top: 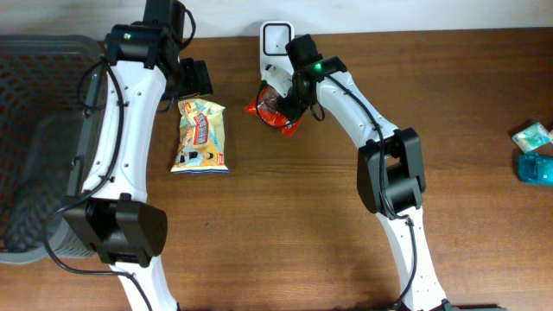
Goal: Scan the item barcode
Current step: 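Hold red bag up to scanner with right gripper, then carry red bag right and drop it beside the bottle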
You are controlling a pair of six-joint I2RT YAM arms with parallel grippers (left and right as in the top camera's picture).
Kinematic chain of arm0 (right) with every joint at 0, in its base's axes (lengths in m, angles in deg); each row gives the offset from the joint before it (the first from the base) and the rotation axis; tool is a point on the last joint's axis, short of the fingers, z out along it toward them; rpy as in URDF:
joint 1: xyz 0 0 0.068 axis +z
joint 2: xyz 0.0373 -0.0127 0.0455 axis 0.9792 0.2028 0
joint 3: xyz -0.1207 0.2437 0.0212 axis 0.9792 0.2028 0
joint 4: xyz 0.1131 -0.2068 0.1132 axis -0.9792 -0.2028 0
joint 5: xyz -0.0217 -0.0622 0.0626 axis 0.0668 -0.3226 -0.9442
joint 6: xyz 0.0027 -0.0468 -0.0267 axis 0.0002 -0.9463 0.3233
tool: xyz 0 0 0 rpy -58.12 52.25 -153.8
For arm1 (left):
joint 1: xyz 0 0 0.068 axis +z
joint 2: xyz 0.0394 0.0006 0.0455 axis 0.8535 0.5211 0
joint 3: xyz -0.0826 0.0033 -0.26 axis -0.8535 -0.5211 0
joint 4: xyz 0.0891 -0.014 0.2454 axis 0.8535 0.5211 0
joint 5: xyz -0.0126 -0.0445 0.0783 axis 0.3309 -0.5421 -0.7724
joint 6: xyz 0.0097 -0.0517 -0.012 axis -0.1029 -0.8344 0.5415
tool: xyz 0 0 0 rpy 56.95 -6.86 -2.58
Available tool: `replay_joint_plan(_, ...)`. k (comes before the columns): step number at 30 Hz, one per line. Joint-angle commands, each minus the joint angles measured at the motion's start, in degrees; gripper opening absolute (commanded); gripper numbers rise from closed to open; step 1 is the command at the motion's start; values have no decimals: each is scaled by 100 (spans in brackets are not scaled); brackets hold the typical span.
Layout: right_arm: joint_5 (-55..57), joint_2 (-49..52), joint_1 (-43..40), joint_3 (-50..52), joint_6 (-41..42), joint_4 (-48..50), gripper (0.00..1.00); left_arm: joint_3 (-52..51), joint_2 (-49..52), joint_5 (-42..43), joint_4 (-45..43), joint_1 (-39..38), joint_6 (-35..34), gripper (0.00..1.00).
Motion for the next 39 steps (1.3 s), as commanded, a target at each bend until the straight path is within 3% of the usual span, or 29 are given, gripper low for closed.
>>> replay_joint_plan(1, 66, -160, 26, -142, 638, -26, 4, -11, 46, 39, 9, 0, -72, 99)
replay_joint_plan(10, 354, -168, 17, -1974, 2107, 149, 4, -11, 46, 42, 9, 4, -72, 99)
replay_joint_plan(17, 1563, 57, -76, -1794, 3943, 1591, 4, -11, 46, 39, 9, -7, -72, 99)
replay_joint_plan(20, 1593, 304, -76, -1727, 4301, 1773, 4, -11, 46, 39, 9, -7, -72, 99)
replay_joint_plan(32, 1639, 249, -262, -2000, 4330, 1628, 4, -11, 46, 42, 9, -7, -72, 99)
replay_joint_plan(39, 2629, -798, -1580, -2046, 4610, 186, 4, -11, 46, 39, 9, -7, -72, 99)
